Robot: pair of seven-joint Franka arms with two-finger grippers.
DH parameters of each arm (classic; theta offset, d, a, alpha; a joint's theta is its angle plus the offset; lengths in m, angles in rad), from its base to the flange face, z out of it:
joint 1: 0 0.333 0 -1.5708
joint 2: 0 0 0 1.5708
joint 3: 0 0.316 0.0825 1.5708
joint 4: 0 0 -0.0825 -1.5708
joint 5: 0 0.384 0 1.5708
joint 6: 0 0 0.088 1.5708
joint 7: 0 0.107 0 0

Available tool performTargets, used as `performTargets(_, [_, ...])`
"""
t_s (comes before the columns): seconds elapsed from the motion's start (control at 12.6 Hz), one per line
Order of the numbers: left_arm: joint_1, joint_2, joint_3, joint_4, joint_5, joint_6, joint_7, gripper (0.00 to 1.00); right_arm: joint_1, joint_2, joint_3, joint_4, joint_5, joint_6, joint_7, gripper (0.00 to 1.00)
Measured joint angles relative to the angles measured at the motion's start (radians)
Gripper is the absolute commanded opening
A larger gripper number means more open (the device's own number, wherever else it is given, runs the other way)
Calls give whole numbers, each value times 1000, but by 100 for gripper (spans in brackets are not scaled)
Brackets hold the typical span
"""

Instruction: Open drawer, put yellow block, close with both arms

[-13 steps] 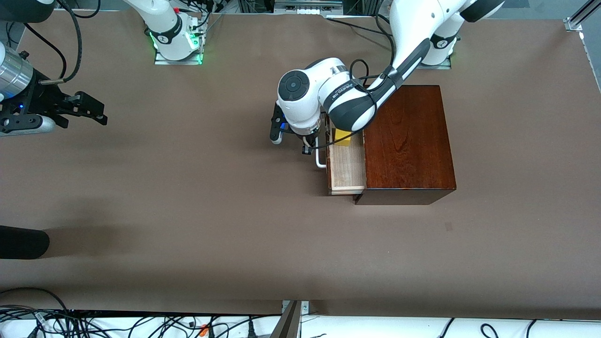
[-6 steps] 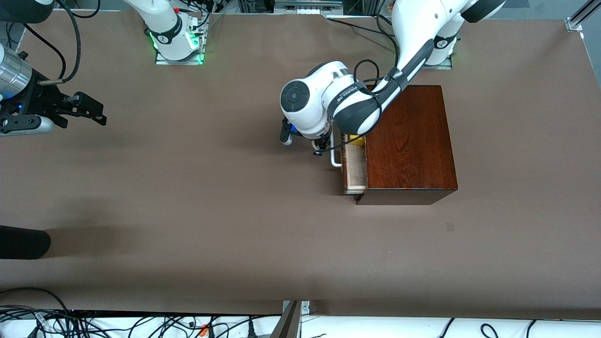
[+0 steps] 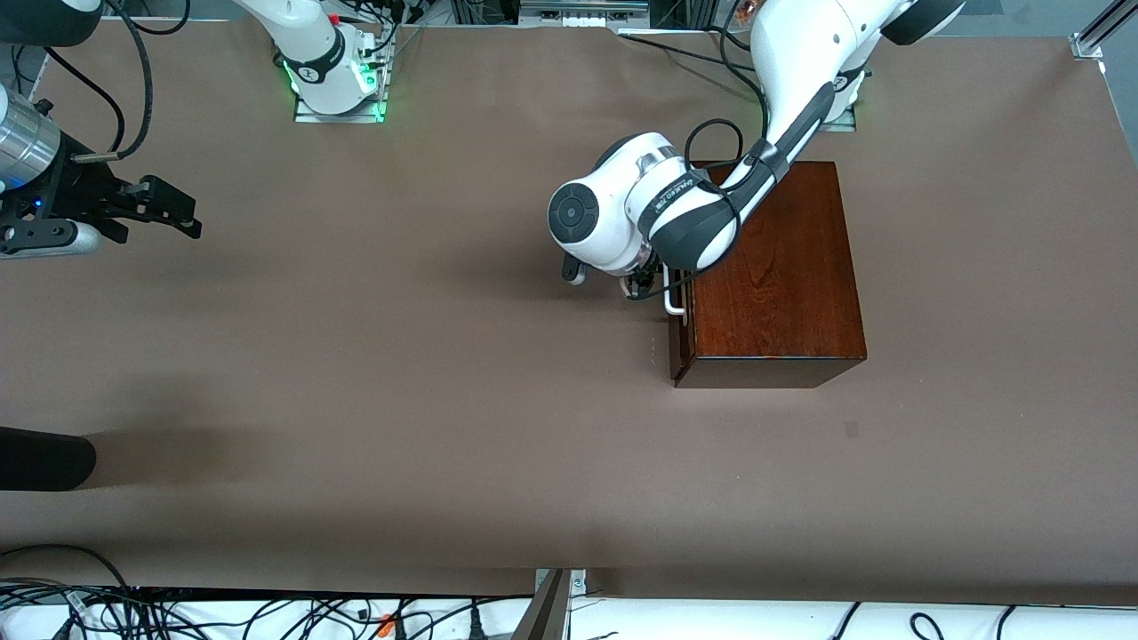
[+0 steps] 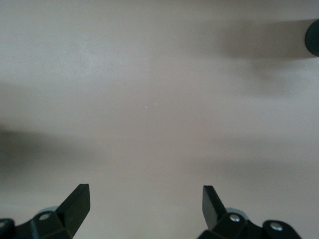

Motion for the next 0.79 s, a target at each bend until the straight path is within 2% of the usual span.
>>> performTargets(0.08, [0,-1,-1,1,0,0,-3,71,0,0,0,0,0,0,0,100])
performTargets(0.16, [0,-9,-3,2,0,-1,-17,100,0,0,0,0,0,0,0,100])
performTargets(0.56, [-3,-184,-43,23,0,-7,-130,100,-2,1,-3,0,0,0,0,100])
performTargets(0.79, [62,-267,-34,112,-57,-64,-151,100,-2,1,-3,0,0,0,0,100])
